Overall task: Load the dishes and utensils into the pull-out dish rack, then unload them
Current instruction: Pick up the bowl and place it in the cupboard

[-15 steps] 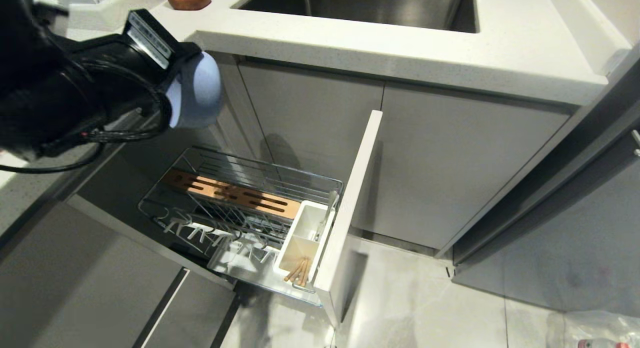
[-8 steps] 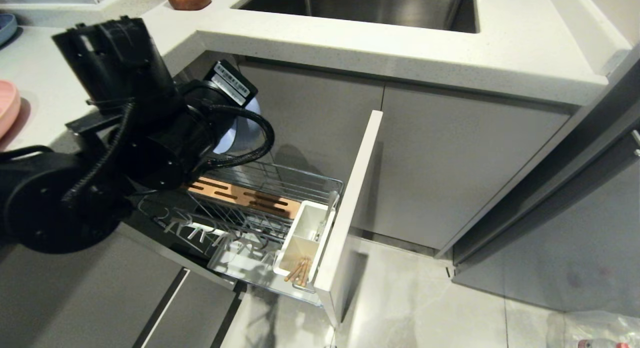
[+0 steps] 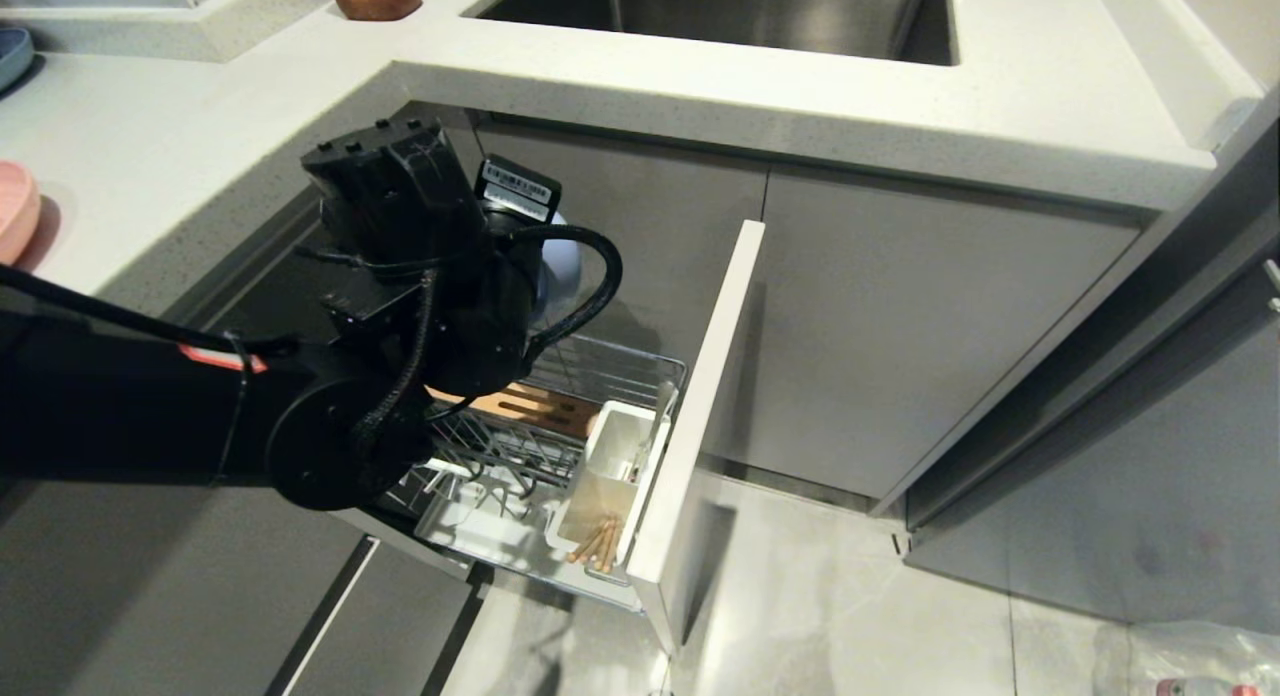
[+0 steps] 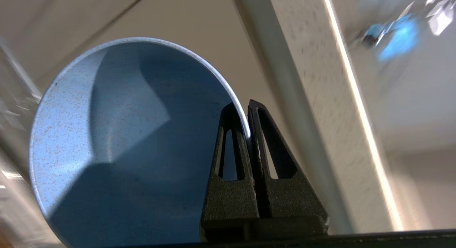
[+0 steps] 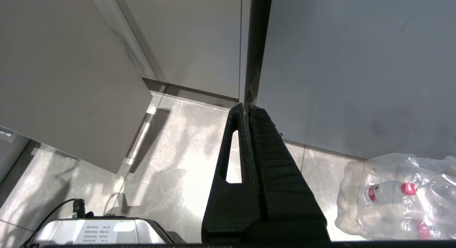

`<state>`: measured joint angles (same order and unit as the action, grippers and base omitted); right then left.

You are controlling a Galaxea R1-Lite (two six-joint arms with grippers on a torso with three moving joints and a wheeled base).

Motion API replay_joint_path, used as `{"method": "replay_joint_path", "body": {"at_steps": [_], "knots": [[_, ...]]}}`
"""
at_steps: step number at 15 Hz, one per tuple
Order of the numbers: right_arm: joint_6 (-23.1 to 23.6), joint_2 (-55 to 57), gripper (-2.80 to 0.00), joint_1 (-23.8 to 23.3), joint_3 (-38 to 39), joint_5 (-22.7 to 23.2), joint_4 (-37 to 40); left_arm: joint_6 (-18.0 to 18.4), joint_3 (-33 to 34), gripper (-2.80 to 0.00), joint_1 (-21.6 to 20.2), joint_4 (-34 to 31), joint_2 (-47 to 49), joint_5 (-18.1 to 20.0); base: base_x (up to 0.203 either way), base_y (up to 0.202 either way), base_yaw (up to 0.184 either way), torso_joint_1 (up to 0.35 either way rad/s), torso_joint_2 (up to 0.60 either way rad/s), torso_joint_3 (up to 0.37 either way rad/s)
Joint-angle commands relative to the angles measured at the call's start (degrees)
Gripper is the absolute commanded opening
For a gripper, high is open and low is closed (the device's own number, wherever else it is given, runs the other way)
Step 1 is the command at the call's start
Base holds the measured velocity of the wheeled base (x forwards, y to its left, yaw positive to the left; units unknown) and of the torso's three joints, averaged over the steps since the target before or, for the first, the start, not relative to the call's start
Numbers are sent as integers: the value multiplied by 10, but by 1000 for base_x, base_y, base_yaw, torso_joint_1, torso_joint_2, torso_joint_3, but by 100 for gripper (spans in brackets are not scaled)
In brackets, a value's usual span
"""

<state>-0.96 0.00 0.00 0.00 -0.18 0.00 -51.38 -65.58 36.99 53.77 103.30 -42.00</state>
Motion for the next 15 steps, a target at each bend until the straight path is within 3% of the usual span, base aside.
{"method": "replay_joint_path", "body": {"at_steps": [1,4,10,15], "knots": [[0,1,-280,0,0,0,0,-23,2,-280,-2,22,28,-2,0,0,0,0,0,0],[0,1,-280,0,0,0,0,-34,4,-280,-11,66,50,-3,0,0,0,0,0,0],[0,1,-280,0,0,0,0,-82,41,-280,-37,71,63,0,0,0,0,0,0,0],[0,1,-280,0,0,0,0,-99,67,-280,-62,96,76,13,0,0,0,0,0,0]]}}
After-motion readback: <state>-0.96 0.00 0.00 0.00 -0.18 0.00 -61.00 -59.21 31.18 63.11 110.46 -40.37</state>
